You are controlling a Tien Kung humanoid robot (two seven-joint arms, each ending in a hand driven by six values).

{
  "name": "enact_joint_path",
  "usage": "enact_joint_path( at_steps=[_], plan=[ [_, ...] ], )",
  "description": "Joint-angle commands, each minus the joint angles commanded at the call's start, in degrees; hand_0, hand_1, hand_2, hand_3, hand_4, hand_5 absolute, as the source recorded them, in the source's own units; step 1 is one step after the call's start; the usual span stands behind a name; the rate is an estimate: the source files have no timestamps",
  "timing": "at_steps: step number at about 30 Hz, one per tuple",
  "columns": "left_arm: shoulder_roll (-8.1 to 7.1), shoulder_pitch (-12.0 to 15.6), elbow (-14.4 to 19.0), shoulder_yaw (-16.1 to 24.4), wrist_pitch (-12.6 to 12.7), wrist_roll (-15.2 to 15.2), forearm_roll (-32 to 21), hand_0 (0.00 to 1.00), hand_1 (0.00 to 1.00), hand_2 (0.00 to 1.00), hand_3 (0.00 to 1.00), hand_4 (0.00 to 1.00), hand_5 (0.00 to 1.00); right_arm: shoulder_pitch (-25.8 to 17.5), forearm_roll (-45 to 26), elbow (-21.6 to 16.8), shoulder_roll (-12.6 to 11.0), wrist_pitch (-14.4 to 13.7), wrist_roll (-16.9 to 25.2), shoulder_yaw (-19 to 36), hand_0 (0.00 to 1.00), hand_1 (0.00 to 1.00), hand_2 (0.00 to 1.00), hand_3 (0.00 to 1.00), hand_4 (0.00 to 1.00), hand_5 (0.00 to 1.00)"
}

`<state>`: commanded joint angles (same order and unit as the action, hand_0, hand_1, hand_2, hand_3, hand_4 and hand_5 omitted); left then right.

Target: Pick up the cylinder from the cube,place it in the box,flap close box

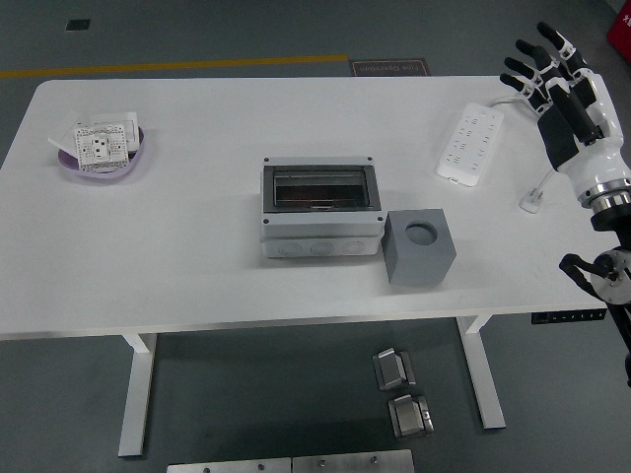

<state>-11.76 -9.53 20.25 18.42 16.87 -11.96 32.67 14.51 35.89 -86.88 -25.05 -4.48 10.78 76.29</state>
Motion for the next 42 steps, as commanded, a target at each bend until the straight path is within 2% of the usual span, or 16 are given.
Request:
enact_joint_path(
  at_steps=[1, 2, 7, 8, 13, 14, 15, 18, 21, 25, 28, 31, 32, 38, 40, 42],
  plan=[
    [-0.03, 0.02, -0.01, 0.01, 0.0, -0.01, 0.0, 0.62, 0.627, 0.595, 0.684, 0.712, 0.262, 0.04, 1.15, -0.07, -0.13, -1.06, -0.62, -0.24, 0.71, 0.707, 0.733, 0.858, 0.731, 0.397],
    [-0.04, 0.04, -0.03, -0.03, -0.01, -0.02, -0.03, 0.62, 0.627, 0.594, 0.684, 0.712, 0.262, 0.1, 2.55, -0.16, -0.3, -2.23, -1.13, -0.5, 0.709, 0.69, 0.713, 0.745, 0.727, 0.473],
    [-0.03, -0.03, -0.08, 0.0, 0.0, 0.0, -0.02, 0.62, 0.627, 0.594, 0.684, 0.712, 0.262, 0.23, 6.83, -0.78, -1.35, -4.92, -2.46, -1.31, 0.709, 0.69, 0.713, 0.745, 0.727, 0.473],
    [-0.02, -0.06, -0.09, 0.0, -0.01, -0.01, 0.0, 0.62, 0.626, 0.595, 0.684, 0.712, 0.262, 0.22, 8.15, -1.02, -1.66, -5.98, -3.07, -1.83, 0.7, 0.686, 0.726, 0.782, 0.731, 0.491],
    [0.09, -0.21, -0.1, 0.0, -0.04, -0.02, 0.03, 0.62, 0.626, 0.595, 0.684, 0.712, 0.262, 0.27, 18.67, 0.44, -2.33, -13.29, -7.32, -5.77, 0.7, 0.686, 0.726, 0.782, 0.731, 0.491],
    [0.12, -0.24, -0.1, 0.03, -0.05, -0.02, 0.05, 0.62, 0.626, 0.594, 0.684, 0.712, 0.262, 0.23, 20.57, 0.99, -2.18, -14.51, -7.56, -6.27, 0.744, 0.735, 0.761, 0.922, 0.721, 0.505],
    [0.14, -0.27, -0.09, 0.08, -0.05, -0.01, 0.07, 0.62, 0.626, 0.594, 0.684, 0.712, 0.262, 0.17, 22.97, 1.55, -1.91, -15.79, -7.59, -6.66, 0.744, 0.735, 0.761, 0.922, 0.721, 0.505],
    [0.18, -0.34, -0.08, 0.17, -0.07, 0.03, 0.11, 0.62, 0.626, 0.594, 0.684, 0.712, 0.262, 0.0, 28.36, 2.88, -0.66, -16.85, -5.69, -6.92, 0.744, 0.735, 0.761, 0.922, 0.721, 0.505],
    [0.15, -0.27, -0.03, 0.12, -0.12, 0.09, -0.1, 0.62, 0.626, 0.595, 0.685, 0.713, 0.264, -0.08, 27.49, 3.24, 1.02, -14.31, -2.22, -6.77, 0.751, 0.759, 0.779, 0.929, 0.711, 0.502],
    [0.02, -0.18, -0.03, -0.08, -0.24, 0.25, -0.58, 0.62, 0.626, 0.595, 0.685, 0.713, 0.264, -0.24, 21.11, 2.1, 2.69, -9.52, 2.86, -6.7, 0.751, 0.759, 0.779, 0.929, 0.711, 0.502],
    [-0.16, -0.17, -0.02, -0.01, -0.25, 0.32, -0.61, 0.62, 0.628, 0.594, 0.685, 0.712, 0.264, -1.02, 15.35, 0.39, 3.03, -5.83, 5.61, -6.69, 0.699, 0.729, 0.753, 0.891, 0.709, 0.486],
    [-0.24, -0.07, 0.0, 0.02, -0.28, 0.33, -0.63, 0.62, 0.628, 0.594, 0.685, 0.712, 0.264, -2.02, 8.91, -1.47, 2.94, -1.62, 5.83, -6.29, 0.699, 0.729, 0.753, 0.891, 0.709, 0.486],
    [-0.23, -0.02, 0.01, 0.03, -0.31, 0.32, -0.63, 0.621, 0.627, 0.595, 0.685, 0.713, 0.263, -2.37, 7.04, -2.07, 2.85, -0.35, 5.42, -6.05, 0.686, 0.681, 0.711, 0.774, 0.722, 0.496],
    [-0.19, 0.24, -0.16, 0.02, -0.4, 0.31, -0.76, 0.621, 0.628, 0.595, 0.685, 0.712, 0.264, -3.86, -5.17, -4.41, 2.5, 7.38, 2.37, -5.01, 0.681, 0.665, 0.711, 0.766, 0.728, 0.514],
    [-0.19, 0.32, -0.27, -0.03, -0.39, 0.29, -0.79, 0.621, 0.628, 0.595, 0.685, 0.712, 0.264, -3.95, -7.67, -4.87, 2.5, 7.32, 1.44, -4.96, 0.681, 0.665, 0.711, 0.766, 0.728, 0.514],
    [-0.24, 0.38, -0.35, -0.01, -0.38, 0.27, -0.79, 0.621, 0.628, 0.595, 0.685, 0.712, 0.264, -3.97, -5.06, -5.42, 2.42, 4.69, 0.31, -5.52, 0.681, 0.665, 0.711, 0.766, 0.728, 0.514]
  ],
)
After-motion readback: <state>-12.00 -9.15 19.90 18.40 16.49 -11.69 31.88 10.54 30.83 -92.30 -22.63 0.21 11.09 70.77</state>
